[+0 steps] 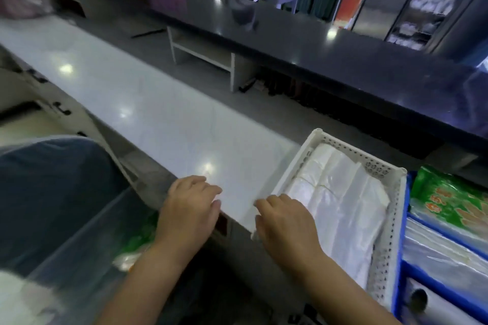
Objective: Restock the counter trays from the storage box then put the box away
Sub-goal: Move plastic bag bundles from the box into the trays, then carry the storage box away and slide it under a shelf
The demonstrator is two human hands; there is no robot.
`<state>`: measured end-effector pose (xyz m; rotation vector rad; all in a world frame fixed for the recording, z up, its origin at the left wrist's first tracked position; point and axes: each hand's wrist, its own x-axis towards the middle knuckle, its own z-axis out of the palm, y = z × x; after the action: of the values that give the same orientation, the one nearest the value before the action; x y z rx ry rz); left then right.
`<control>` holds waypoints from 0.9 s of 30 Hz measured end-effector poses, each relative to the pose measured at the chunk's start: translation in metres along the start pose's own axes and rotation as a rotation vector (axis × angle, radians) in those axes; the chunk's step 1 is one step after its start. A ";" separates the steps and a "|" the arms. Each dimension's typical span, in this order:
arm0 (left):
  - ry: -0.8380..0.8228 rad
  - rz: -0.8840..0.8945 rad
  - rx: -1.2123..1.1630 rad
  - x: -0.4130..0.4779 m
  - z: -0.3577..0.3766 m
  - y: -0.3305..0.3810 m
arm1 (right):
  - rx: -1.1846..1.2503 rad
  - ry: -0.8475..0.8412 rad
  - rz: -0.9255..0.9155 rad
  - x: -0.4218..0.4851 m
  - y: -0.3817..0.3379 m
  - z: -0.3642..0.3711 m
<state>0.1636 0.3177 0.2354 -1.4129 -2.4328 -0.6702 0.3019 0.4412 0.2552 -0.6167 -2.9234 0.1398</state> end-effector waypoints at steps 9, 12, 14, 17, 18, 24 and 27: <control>-0.013 -0.202 0.132 -0.149 -0.120 -0.208 | -0.053 -0.060 -0.045 0.012 -0.211 0.074; -0.070 -0.302 0.134 -0.194 -0.149 -0.260 | -0.041 -0.148 -0.014 0.009 -0.262 0.108; -0.095 -0.347 0.141 -0.213 -0.163 -0.282 | -0.049 -0.220 0.011 0.006 -0.285 0.125; -0.118 -0.359 0.142 -0.222 -0.167 -0.306 | -0.023 -0.268 0.051 0.006 -0.300 0.147; -0.127 -0.364 0.134 -0.222 -0.165 -0.312 | -0.009 -0.272 0.066 0.005 -0.300 0.155; -0.231 -0.368 0.118 -0.207 -0.135 -0.332 | -0.128 -0.467 0.166 0.011 -0.272 0.206; -0.305 -0.355 0.131 -0.196 -0.112 -0.343 | -0.134 -0.538 0.202 0.012 -0.251 0.230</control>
<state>-0.0374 -0.0321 0.1577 -1.1113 -2.9457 -0.3729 0.1542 0.2032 0.0607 -1.0389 -3.3953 0.1541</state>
